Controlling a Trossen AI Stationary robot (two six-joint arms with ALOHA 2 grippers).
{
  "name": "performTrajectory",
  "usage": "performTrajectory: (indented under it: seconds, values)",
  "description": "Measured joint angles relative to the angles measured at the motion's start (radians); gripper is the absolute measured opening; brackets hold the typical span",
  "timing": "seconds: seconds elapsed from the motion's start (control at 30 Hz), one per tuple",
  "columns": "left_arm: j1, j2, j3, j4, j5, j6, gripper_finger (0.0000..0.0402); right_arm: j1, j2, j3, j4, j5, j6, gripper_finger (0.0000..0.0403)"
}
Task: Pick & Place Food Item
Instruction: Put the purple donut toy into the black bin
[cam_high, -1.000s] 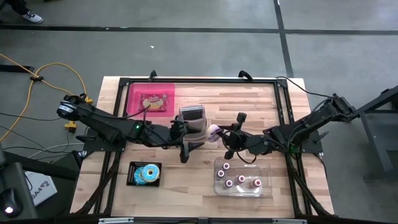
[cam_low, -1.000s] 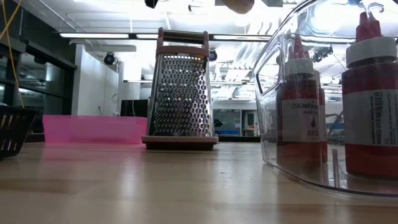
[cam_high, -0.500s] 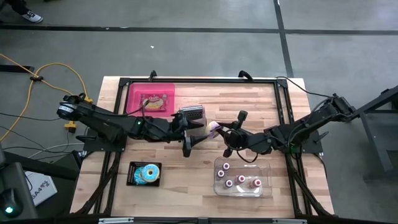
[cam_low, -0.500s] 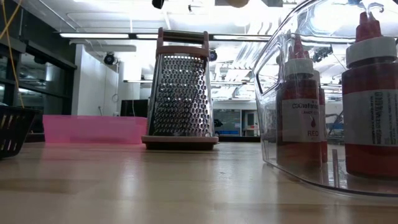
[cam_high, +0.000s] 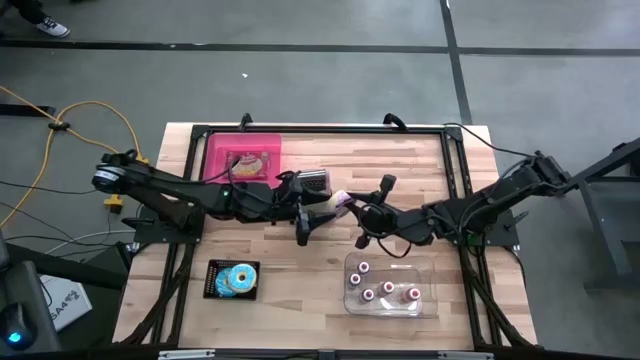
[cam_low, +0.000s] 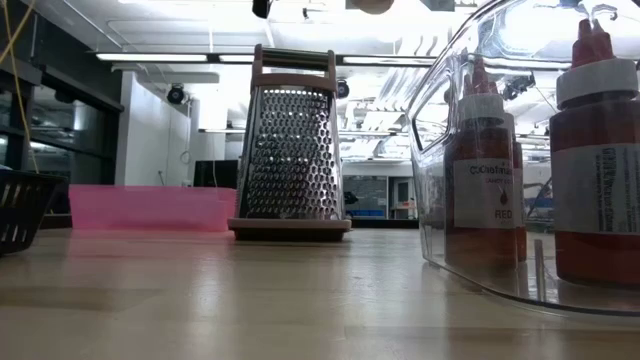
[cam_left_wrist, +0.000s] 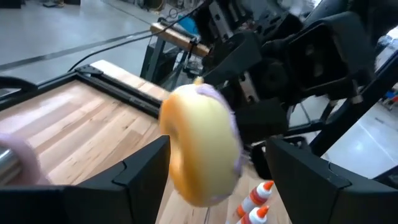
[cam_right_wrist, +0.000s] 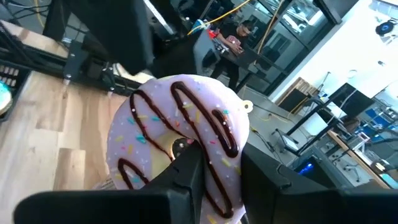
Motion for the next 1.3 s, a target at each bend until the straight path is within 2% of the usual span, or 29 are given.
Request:
performTrajectory:
  seconds: [0.3,0.83,0.93,1.3]
  values:
    - [0.005,0.043,0.000,0.039,0.023,0.004,0.0258,-0.022,-0.001,0.000,0.043,-0.031,-0.021,0.0076]
    - [0.014,0.043,0.000,0.045,0.026,0.047,0.0255,-0.021,-0.001,0.000,0.053,-0.053,-0.032,0.0076]
    - [0.014,0.043,0.000,0.045,0.025,0.053,0.0238,-0.021,-0.001,0.000,0.053,-0.055,-0.032,0.0076]
    - [0.014,0.043,0.000,0.045,0.023,0.053,0.0127,-0.021,-0.001,0.000,0.053,-0.055,-0.032,0.0076]
